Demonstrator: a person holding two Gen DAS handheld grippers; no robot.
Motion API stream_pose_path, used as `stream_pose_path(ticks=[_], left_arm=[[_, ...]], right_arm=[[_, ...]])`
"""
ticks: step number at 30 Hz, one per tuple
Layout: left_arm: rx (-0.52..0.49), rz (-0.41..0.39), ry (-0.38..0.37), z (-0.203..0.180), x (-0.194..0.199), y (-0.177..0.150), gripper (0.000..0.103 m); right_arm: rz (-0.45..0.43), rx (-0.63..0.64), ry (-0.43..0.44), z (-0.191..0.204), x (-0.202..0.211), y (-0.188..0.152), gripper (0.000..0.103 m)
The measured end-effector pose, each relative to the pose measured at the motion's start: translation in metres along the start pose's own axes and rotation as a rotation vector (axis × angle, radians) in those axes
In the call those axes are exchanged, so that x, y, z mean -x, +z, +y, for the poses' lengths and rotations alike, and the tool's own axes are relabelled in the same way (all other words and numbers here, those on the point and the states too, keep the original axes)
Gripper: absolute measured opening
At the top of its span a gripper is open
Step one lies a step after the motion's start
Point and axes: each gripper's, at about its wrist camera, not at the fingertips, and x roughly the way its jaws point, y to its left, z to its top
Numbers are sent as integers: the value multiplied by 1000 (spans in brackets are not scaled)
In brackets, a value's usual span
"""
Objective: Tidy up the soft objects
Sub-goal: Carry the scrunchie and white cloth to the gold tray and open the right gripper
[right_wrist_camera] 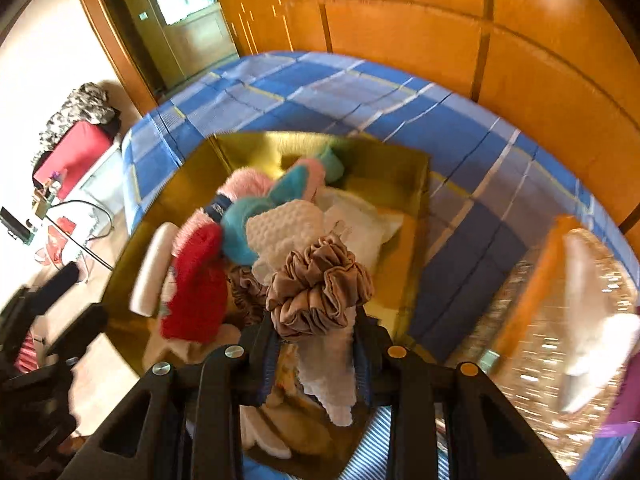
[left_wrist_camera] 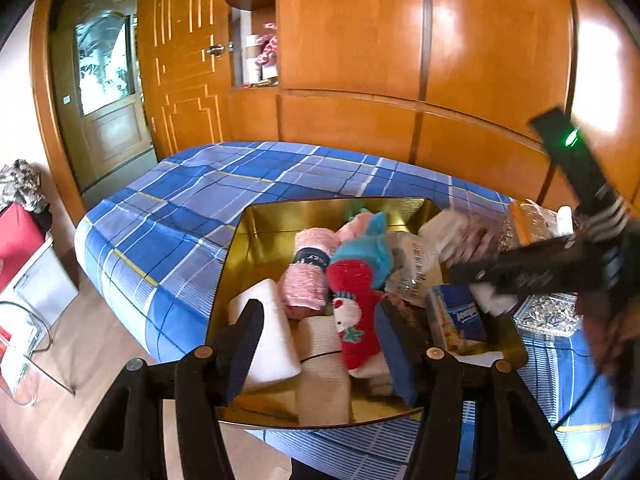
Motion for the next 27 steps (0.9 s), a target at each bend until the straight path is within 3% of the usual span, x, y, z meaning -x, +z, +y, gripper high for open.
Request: stream_pose_path(ticks=[5,9,18,21,27], left_arm=[[12,10,8,4,-6,-2,60],[17,15,20,5,-8,-3,64],[29,16,44,2,-9,-4,80],[33,5,50,3,-7,-4,83],[34,1,52,3,-5,-4,84]], right_arm=[[51,22,-85,10,-40,-4,31],[28,35,-115,13,-48,-4,32],[-37,30,-98,19,-27,-16,48],[-82,21,-102,21,-16,-19,62],[-131,11,-116,23,1,-21,63]])
